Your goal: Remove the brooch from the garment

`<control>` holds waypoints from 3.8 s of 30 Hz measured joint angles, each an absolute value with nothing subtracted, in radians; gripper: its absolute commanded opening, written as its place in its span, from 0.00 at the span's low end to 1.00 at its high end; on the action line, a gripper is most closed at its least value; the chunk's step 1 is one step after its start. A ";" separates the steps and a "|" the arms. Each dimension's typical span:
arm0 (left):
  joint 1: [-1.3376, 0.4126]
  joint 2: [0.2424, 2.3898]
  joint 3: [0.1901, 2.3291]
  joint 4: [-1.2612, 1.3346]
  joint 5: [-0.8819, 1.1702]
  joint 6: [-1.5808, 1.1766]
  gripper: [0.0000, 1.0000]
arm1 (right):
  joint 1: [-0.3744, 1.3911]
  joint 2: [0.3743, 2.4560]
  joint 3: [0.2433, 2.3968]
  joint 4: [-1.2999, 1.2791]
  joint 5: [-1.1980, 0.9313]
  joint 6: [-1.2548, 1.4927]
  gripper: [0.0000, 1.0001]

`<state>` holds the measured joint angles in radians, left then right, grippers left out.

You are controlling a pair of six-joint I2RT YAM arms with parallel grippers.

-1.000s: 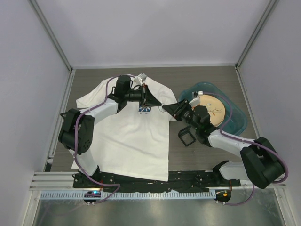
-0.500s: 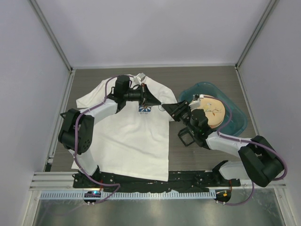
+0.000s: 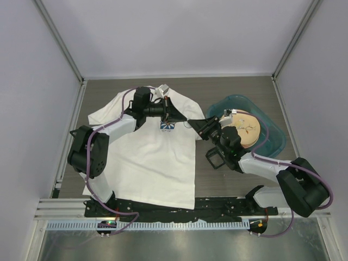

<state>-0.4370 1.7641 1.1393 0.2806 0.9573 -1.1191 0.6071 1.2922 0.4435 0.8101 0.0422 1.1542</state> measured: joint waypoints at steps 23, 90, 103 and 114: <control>-0.443 1.764 1.140 0.234 0.973 -1.079 0.00 | 0.607 1.247 0.447 0.737 0.001 1.068 0.33; -0.444 1.764 1.144 0.236 0.960 -1.072 0.00 | 0.607 1.279 0.430 0.801 0.025 1.102 0.27; -0.444 1.764 1.144 0.236 0.930 -1.071 0.00 | 0.627 1.317 0.451 0.808 0.085 1.125 0.27; -0.443 1.764 1.144 0.235 0.922 -1.071 0.00 | 0.643 1.310 0.459 0.792 0.130 1.139 0.41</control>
